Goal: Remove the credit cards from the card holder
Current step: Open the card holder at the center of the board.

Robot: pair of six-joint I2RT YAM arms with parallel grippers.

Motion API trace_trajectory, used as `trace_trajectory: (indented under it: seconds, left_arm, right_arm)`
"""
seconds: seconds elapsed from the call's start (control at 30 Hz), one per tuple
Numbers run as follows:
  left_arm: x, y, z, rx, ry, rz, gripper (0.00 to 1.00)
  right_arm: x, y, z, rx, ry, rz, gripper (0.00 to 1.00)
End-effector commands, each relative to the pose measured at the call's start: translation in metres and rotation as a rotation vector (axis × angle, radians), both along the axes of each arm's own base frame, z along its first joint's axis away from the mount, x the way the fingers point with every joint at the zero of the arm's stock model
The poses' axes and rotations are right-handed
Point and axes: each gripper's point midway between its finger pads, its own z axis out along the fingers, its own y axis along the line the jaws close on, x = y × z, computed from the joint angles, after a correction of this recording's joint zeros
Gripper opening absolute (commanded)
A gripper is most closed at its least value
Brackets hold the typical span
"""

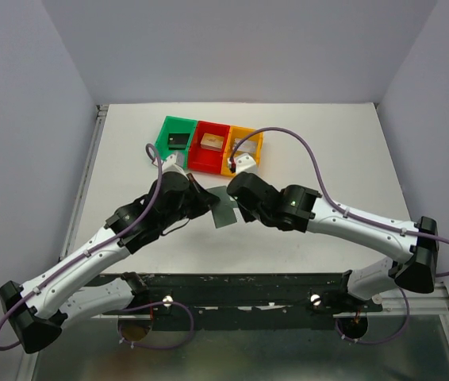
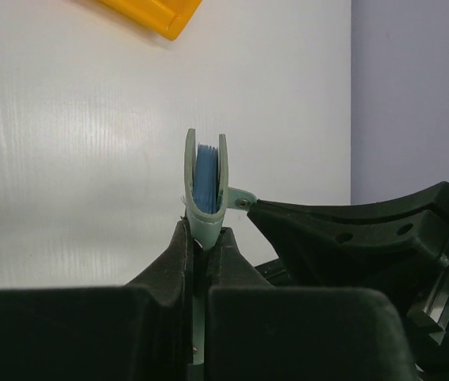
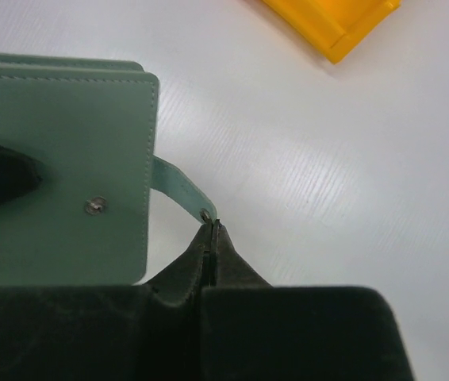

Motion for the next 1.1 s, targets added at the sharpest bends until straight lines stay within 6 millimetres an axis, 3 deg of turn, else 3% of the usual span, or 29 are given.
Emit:
trace_trajectory:
  seconds: [0.0, 0.1, 0.17, 0.23, 0.3, 0.37, 0.47, 0.53, 0.73, 1.07]
  left_arm:
    - [0.003, 0.014, 0.016, -0.011, -0.093, 0.04, 0.0]
    - [0.005, 0.017, 0.017, -0.009, -0.193, 0.011, 0.0]
    - [0.005, 0.01, 0.022, -0.026, -0.306, -0.065, 0.0]
    - [0.002, 0.004, 0.023, -0.05, -0.374, -0.131, 0.0]
    - [0.0, 0.002, 0.027, -0.071, -0.428, -0.176, 0.0]
    - [-0.002, 0.001, 0.03, -0.078, -0.449, -0.217, 0.0]
    - [-0.004, -0.001, 0.035, -0.094, -0.474, -0.297, 0.0]
    - [-0.01, -0.005, 0.04, -0.135, -0.497, -0.375, 0.0]
    - [-0.029, -0.011, 0.065, -0.266, -0.637, -0.542, 0.0]
    - [-0.057, -0.012, 0.087, -0.37, -0.738, -0.735, 0.0]
  right_arm:
    - [0.005, -0.032, 0.01, 0.007, -0.026, -0.077, 0.0]
    - [0.003, -0.039, 0.023, 0.073, -0.058, -0.073, 0.02]
    - [0.001, -0.04, 0.041, 0.163, -0.108, -0.045, 0.1]
    - [-0.002, -0.037, 0.055, 0.237, -0.153, 0.005, 0.21]
    - [-0.011, -0.025, 0.068, 0.321, -0.179, 0.11, 0.38]
    - [-0.026, -0.017, 0.086, 0.421, -0.164, 0.195, 0.44]
    - [-0.066, 0.01, 0.112, 0.563, -0.098, 0.448, 0.44]
    - [-0.085, 0.024, 0.119, 0.627, -0.05, 0.551, 0.43]
    - [-0.091, 0.039, 0.097, 0.594, 0.045, 0.601, 0.41]
    - [-0.07, 0.013, 0.092, 0.618, 0.005, 0.514, 0.36]
